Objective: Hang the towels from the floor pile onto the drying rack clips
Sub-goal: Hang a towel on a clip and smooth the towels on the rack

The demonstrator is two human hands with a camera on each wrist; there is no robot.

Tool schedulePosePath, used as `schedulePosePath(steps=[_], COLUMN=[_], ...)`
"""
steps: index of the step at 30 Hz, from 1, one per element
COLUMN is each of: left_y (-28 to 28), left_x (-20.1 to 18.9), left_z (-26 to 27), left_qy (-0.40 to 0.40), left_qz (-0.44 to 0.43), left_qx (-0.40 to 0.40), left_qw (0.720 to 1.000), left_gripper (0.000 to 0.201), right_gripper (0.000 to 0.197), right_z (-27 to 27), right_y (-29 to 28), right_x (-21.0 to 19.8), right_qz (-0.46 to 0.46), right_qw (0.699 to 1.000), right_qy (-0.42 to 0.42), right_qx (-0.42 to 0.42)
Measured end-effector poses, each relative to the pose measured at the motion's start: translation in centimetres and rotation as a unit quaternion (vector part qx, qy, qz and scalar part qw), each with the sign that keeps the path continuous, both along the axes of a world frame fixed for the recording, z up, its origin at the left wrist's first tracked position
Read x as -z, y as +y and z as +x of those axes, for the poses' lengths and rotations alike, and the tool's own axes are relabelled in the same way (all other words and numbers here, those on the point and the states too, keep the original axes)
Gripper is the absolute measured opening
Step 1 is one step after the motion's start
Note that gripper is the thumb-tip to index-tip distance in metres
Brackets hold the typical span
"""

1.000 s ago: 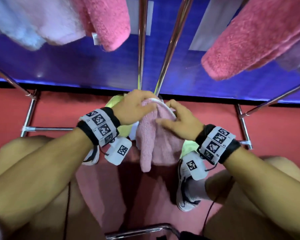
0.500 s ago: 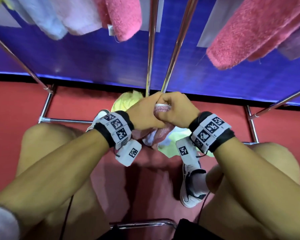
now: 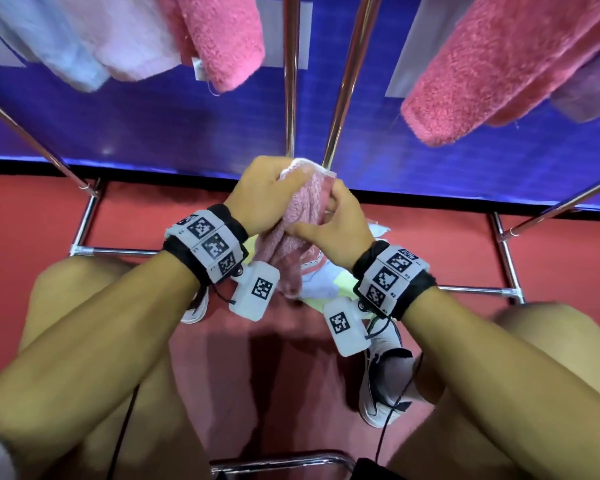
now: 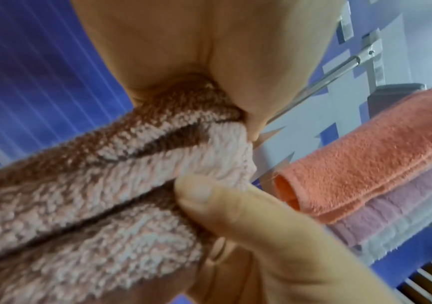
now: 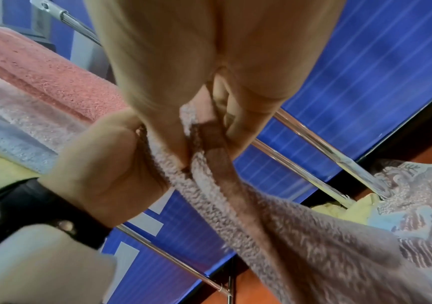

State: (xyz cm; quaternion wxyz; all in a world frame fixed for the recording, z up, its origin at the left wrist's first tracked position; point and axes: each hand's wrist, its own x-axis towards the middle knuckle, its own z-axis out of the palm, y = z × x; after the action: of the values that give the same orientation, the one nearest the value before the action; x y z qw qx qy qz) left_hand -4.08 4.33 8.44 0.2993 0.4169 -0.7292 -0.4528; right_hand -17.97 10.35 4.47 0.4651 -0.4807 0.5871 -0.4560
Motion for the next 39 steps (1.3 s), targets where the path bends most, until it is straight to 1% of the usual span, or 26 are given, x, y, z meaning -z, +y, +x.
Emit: schedulePosePath(steps=[1, 3, 4, 5, 7, 8, 10, 12, 13, 15, 17, 19, 22, 24, 27, 30, 32, 34, 37, 39], left_y=[0.0, -0.3, -0.4, -0.4, 0.1, 0.3, 0.7, 0.6, 0.4, 0.0, -0.3, -1.1, -2.4, -2.6, -2.4, -2.8, -3.2, -3.5, -3.8, -4.1], left_x=[-0.2, -0.1, 0.1, 0.2, 0.3, 0.5, 0.3, 0.1, -0.1, -0.6, -0.7, -0.2, 1.0, 1.7, 2.0, 2.4, 2.6, 2.9, 2.9, 2.8], left_z=[0.0, 0.1, 0.2, 0.2, 0.1, -0.1, -0.3, -0.4, -0.4, -0.5, -0.5, 0.2, 1.6, 1.9, 2.1, 2.4, 2.8, 3.1, 3.3, 3.4], left_qy=[0.011, 0.007, -0.004, -0.014, -0.032, -0.037, -0.041, -0.019, -0.006, 0.010, 0.028, 0.051, 0.063, 0.054, 0.029, 0.040, 0.025, 0.014, 0.006, 0.030], left_qz=[0.008, 0.030, 0.053, 0.080, 0.125, 0.132, 0.119, 0.077, 0.045, -0.016, -0.043, -0.052, -0.045, -0.040, -0.053, -0.071, -0.077, -0.071, -0.067, -0.066], left_qx=[-0.007, -0.015, -0.012, -0.004, 0.021, 0.035, 0.045, 0.028, 0.012, -0.029, -0.081, -0.139, -0.196, -0.200, -0.210, -0.244, -0.260, -0.279, -0.317, -0.349], left_qw=[1.000, 0.999, 0.999, 0.997, 0.991, 0.990, 0.991, 0.996, 0.999, 0.999, 0.995, 0.988, 0.978, 0.977, 0.976, 0.966, 0.962, 0.958, 0.946, 0.934], left_gripper=[0.028, 0.022, 0.018, 0.019, 0.033, 0.036, 0.032, 0.033, 0.035, 0.038, 0.036, 0.034, 0.043, 0.042, 0.031, 0.029, 0.028, 0.030, 0.040, 0.042], right_gripper=[0.052, 0.034, 0.030, 0.027, 0.017, 0.017, 0.017, 0.008, 0.008, 0.015, 0.012, 0.024, 0.025, 0.036, 0.046, 0.045, 0.044, 0.049, 0.048, 0.046], right_z=[-0.1, -0.5, -0.7, -0.8, -1.2, -1.4, -2.0, -2.4, -2.6, -2.9, -3.6, -4.4, -5.8, -6.8, -8.0, -9.1, -9.9, -10.7, -11.7, -12.2], right_y=[-0.1, -0.3, -0.4, -0.4, -0.4, -0.3, -0.1, 0.0, 0.0, 0.1, 0.2, 0.4, 0.4, 0.5, 0.7, 1.1, 1.1, 1.1, 1.2, 1.1], right_x=[0.2, 0.2, 0.2, 0.0, -0.2, -0.3, -0.4, -0.4, -0.3, -0.3, -0.2, -0.1, 0.6, 0.8, 0.7, 0.6, 0.7, 0.6, 0.1, -0.6], right_qz=[0.007, 0.000, -0.004, -0.007, -0.021, -0.028, -0.034, -0.037, -0.033, -0.012, 0.022, 0.042, 0.069, 0.099, 0.126, 0.112, 0.115, 0.130, 0.140, 0.134], right_qw=[1.000, 0.999, 0.998, 0.998, 0.995, 0.992, 0.984, 0.979, 0.978, 0.977, 0.970, 0.958, 0.951, 0.948, 0.934, 0.918, 0.907, 0.895, 0.891, 0.891], right_qy=[-0.002, 0.027, 0.038, 0.045, 0.089, 0.119, 0.169, 0.198, 0.202, 0.210, 0.234, 0.276, 0.297, 0.298, 0.332, 0.378, 0.400, 0.421, 0.431, 0.433], right_qx=[-0.016, -0.038, -0.044, -0.042, -0.027, -0.024, -0.036, -0.038, -0.034, -0.039, -0.057, -0.066, -0.054, -0.051, -0.045, -0.039, -0.055, -0.064, -0.027, 0.008])
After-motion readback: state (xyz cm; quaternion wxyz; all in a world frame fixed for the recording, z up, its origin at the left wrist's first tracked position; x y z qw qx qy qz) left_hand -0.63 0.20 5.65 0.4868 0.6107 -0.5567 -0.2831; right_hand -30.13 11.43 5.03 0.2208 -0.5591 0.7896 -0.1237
